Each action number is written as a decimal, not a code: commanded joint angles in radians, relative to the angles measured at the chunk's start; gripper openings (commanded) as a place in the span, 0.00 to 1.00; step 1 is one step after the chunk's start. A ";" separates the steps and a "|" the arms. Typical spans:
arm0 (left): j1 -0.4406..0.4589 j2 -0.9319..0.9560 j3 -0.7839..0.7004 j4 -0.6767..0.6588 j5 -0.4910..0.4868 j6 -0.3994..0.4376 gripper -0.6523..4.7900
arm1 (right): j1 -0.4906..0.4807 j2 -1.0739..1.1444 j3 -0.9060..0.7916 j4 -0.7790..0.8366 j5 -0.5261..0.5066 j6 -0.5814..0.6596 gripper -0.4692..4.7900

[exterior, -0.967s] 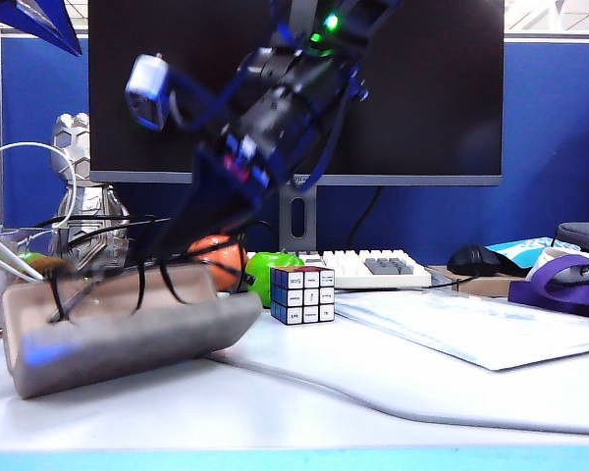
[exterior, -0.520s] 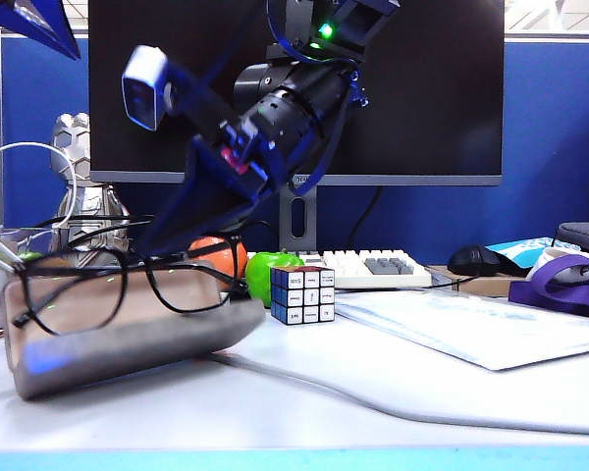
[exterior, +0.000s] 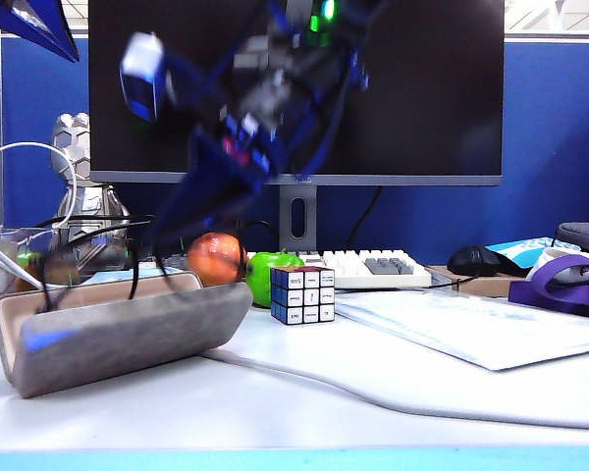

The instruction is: Pick up the glasses, fold the temples of the glasses, place the glasses into the glasses case, and finally close the glasses case.

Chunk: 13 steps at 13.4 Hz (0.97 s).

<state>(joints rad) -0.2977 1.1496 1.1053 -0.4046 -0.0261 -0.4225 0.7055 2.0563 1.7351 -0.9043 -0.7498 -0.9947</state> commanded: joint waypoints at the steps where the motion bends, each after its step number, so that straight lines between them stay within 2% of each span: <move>1: -0.001 -0.003 0.003 0.009 0.004 0.004 0.11 | 0.004 -0.031 0.003 0.105 0.071 -0.038 0.08; 3: -0.001 -0.003 0.003 0.008 0.004 0.004 0.11 | 0.008 0.048 0.002 0.090 0.037 -0.056 0.08; 7: -0.001 -0.001 0.001 -0.005 0.003 0.004 0.11 | 0.002 0.052 -0.001 -0.063 -0.071 -0.057 0.08; 9: -0.001 -0.001 0.001 -0.007 0.003 0.004 0.11 | 0.002 0.057 -0.019 -0.037 -0.032 -0.059 0.08; 13: -0.001 -0.001 0.001 -0.024 0.003 0.005 0.11 | 0.008 0.113 -0.029 -0.047 -0.031 -0.082 0.08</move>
<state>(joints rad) -0.2977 1.1511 1.1049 -0.4267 -0.0265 -0.4221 0.7044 2.1601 1.7084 -0.9367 -0.7902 -1.0683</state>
